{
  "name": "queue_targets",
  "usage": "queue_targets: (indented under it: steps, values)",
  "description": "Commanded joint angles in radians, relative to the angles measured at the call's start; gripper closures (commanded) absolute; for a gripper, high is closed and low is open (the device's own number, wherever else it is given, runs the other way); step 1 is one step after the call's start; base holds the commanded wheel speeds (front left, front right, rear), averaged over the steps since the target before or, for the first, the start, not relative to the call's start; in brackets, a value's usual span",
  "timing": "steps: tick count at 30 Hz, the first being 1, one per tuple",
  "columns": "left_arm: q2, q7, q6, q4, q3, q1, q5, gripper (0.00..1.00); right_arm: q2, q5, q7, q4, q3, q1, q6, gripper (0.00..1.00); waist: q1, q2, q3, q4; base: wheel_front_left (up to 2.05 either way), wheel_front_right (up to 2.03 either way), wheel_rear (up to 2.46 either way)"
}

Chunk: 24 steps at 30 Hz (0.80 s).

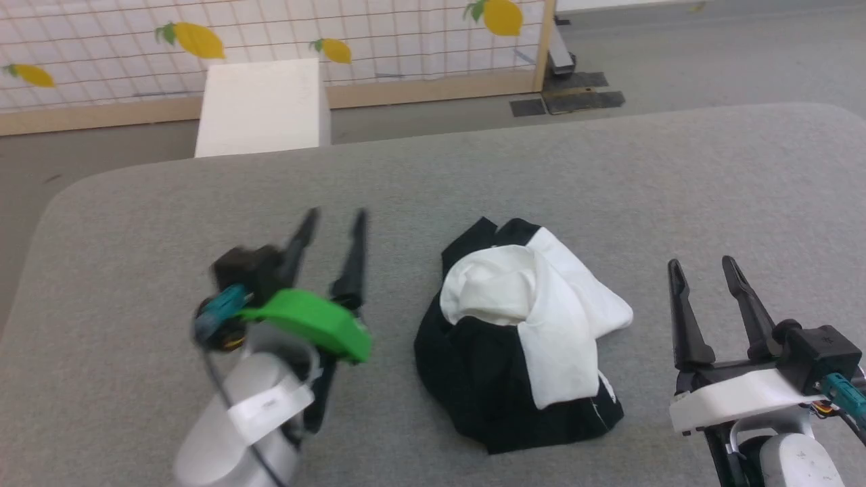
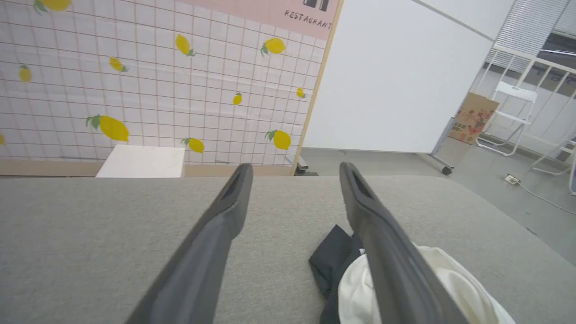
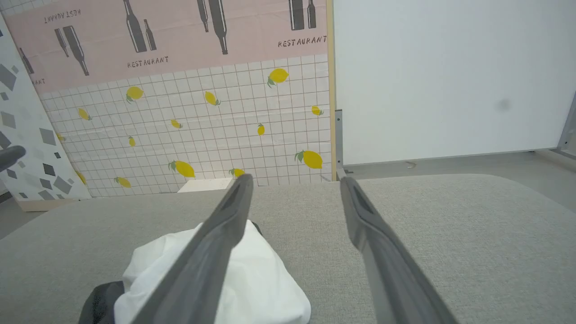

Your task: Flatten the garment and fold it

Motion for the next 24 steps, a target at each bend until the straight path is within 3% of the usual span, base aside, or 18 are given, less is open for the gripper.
queue_targets:
  steps: [1,3,5,10,17,21,24]
  values:
    - [0.013,-0.013,0.016,-0.019,0.022,0.038,0.014,0.00,0.001,-0.006,0.003,-0.007,0.003,0.013,-0.002,0.00,0.0000,-0.0001,-0.009,0.020,0.00,0.00,0.00]
    - [0.031,-0.025,0.051,-0.104,0.115,0.157,0.032,0.00,0.001,-0.008,0.015,-0.018,0.013,0.016,-0.002,0.00,0.0000,-0.0001,-0.008,0.039,0.00,0.00,0.00]
    - [0.030,-0.026,0.054,-0.160,0.164,0.214,0.058,0.00,0.001,-0.011,0.027,-0.031,0.030,0.017,-0.002,0.00,0.0000,-0.0001,-0.003,0.050,0.00,0.00,0.00]
    - [0.004,-0.026,0.014,-0.229,0.260,0.310,0.110,0.00,0.001,-0.011,0.153,-0.058,0.178,0.007,-0.002,0.00,0.0000,-0.0001,0.017,0.084,0.00,0.00,0.00]
    - [-0.063,-0.026,-0.044,-0.250,0.311,0.332,0.177,0.00,0.001,0.016,0.544,-0.018,0.380,-0.029,-0.002,0.00,0.0000,-0.0001,0.056,0.152,0.00,0.00,0.00]
    - [-0.090,-0.026,-0.076,-0.235,0.322,0.309,0.196,0.00,0.001,-0.003,0.753,0.023,0.397,-0.050,-0.002,0.00,0.0000,-0.0001,0.081,0.196,0.00,0.00,0.00]
    - [-0.104,-0.026,-0.093,-0.225,0.326,0.296,0.204,0.00,0.001,-0.011,0.846,0.033,0.402,-0.059,-0.002,0.00,0.0000,-0.0001,0.094,0.225,0.00,0.00,0.00]
